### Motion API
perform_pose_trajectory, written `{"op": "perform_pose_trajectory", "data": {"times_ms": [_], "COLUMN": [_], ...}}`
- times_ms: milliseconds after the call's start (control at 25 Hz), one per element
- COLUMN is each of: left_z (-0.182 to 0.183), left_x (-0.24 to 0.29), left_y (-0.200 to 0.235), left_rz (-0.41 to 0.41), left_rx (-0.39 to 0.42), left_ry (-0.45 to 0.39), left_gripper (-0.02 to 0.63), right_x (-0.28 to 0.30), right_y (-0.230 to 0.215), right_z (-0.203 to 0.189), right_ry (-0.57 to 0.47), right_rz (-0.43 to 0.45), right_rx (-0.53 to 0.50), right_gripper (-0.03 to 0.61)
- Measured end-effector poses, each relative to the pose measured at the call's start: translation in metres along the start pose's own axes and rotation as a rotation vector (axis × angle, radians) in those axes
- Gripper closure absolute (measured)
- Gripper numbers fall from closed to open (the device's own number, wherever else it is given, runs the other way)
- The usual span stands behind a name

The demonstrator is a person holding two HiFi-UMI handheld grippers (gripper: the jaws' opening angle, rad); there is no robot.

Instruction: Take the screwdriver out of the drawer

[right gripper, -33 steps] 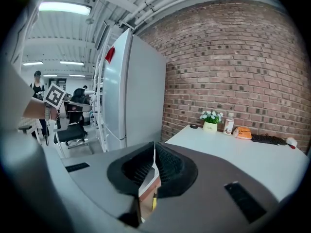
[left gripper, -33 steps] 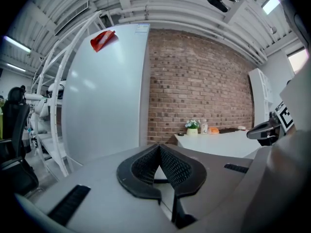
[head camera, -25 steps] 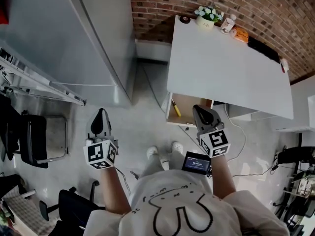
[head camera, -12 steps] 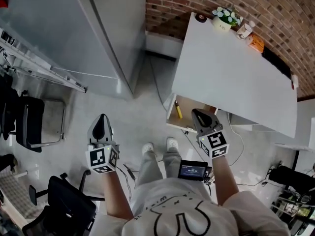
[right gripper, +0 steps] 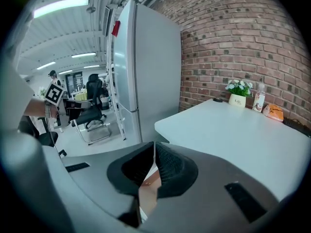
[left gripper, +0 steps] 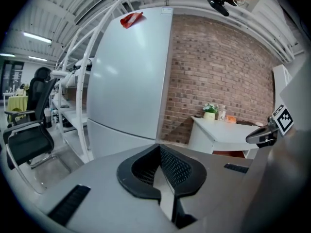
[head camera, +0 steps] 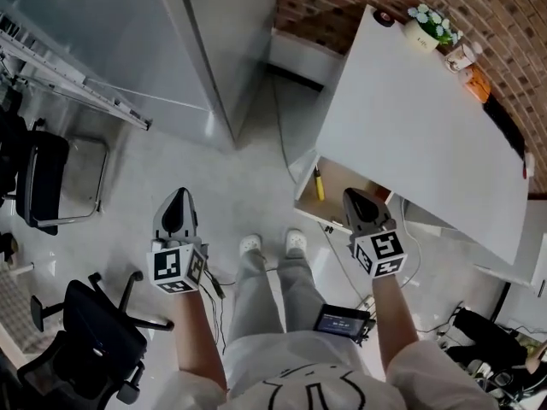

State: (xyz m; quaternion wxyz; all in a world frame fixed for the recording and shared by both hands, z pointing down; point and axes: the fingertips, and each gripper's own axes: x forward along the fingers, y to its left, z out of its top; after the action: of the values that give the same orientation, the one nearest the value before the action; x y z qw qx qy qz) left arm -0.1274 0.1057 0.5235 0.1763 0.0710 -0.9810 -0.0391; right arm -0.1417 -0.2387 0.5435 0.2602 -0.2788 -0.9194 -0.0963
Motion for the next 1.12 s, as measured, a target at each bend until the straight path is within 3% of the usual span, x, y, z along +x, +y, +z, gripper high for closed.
{"op": "perform_pose_trajectory", "data": {"times_ms": [520, 1120], "left_z": [-0.102, -0.155], "left_x": [0.028, 0.059], "left_y": [0.007, 0.003], "left_rz": [-0.003, -0.024], "left_rx": [-0.030, -0.041], "left_ry": [0.106, 0.174], "left_gripper": [0.601, 0.601], "right_x": [0.073, 0.142], "right_y": [-0.001, -0.030], "right_z": [-0.083, -0.177], "right_ry": [0.104, 0.361], "right_rz": [0.035, 0.041], "right_rx": [0.037, 0.138], "right_gripper": [0.555, 0.552]}}
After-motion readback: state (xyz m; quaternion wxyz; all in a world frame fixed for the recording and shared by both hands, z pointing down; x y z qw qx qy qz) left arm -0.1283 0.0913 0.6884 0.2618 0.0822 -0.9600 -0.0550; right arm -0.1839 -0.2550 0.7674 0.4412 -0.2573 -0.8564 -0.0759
